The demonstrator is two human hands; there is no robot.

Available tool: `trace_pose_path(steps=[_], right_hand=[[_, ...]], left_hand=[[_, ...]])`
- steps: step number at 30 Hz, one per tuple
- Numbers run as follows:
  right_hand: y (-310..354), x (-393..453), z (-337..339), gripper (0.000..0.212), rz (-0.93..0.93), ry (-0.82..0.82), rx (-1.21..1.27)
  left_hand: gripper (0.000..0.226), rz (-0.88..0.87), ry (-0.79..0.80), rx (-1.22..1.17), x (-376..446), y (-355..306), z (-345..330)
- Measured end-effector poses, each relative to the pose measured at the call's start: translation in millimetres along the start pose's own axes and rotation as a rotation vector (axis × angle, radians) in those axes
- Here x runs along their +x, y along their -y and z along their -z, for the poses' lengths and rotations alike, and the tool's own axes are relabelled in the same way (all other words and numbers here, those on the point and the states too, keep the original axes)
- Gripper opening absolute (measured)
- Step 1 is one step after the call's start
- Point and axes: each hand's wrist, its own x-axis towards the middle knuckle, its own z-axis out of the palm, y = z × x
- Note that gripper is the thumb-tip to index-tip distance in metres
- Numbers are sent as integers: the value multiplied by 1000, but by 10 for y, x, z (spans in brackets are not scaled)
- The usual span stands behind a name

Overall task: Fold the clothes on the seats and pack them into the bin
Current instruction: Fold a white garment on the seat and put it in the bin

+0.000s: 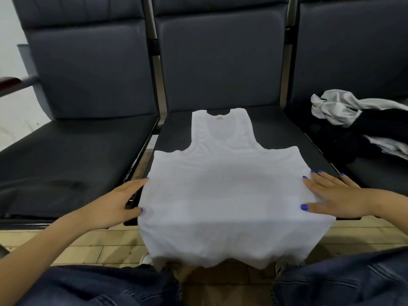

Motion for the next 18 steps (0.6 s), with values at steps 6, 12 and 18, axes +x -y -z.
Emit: trace_pose_path(steps=[6,12,18], right_hand=[[-17,27,26,151,-31,-1,-17],[-74,86,120,160,-27,24,-25],[-18,225,460,72,-45,-174,286]], left_hand=[[68,6,13,196,-56,-30,29],[44,51,-259,-156,16,-118,77],[39,-8,-312,-128,442,-416,177]])
